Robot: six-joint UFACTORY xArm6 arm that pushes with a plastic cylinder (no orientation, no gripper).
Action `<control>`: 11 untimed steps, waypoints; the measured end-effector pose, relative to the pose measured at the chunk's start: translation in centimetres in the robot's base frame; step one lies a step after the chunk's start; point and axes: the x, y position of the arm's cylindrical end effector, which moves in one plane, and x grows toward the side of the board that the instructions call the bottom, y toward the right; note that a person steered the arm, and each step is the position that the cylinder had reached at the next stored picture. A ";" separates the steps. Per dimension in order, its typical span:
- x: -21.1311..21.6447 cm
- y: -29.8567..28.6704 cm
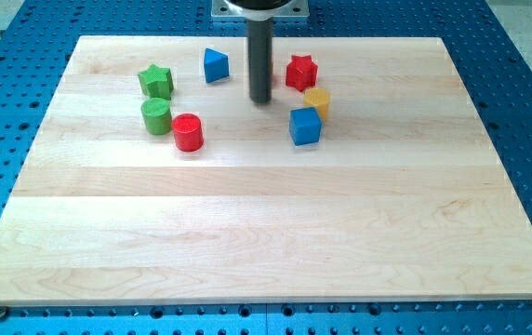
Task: Place the heart on the top right of the triangle
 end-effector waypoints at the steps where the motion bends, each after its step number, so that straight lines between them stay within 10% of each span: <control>1: -0.1 3.4; 3: -5.3 4.2; 4: -0.5 3.4; 11: -4.1 -8.4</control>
